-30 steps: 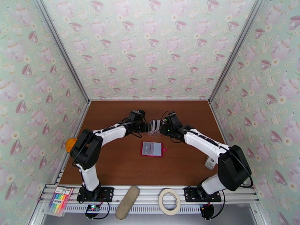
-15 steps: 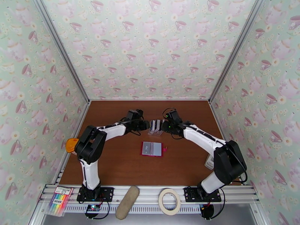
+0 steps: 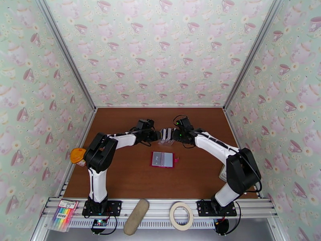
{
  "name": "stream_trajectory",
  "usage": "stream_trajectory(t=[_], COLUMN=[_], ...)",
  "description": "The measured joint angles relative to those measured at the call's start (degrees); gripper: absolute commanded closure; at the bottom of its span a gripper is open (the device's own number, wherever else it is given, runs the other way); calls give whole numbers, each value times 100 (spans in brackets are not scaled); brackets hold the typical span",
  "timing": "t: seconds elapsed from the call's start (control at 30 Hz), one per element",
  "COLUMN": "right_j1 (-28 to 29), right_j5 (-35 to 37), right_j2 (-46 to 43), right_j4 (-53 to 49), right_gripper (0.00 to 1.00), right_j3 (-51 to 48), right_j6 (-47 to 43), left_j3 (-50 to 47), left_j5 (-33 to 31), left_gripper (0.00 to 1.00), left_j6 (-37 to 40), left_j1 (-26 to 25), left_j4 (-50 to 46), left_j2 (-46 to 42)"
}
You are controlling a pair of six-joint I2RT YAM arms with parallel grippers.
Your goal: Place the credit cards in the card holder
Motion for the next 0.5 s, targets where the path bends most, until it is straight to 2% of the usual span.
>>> stream_trajectory(t=[0.5], right_j1=[46], right_j5=[586], right_j2=[555], right_j4=[-728], right_gripper=[56], right_j3=[1158], right_j6=[-428], left_j3=[0], left_j5=[79], left_gripper=[56], left_j6=[0], left_j1=[-37], left_j4=[-59], left_j2=[160])
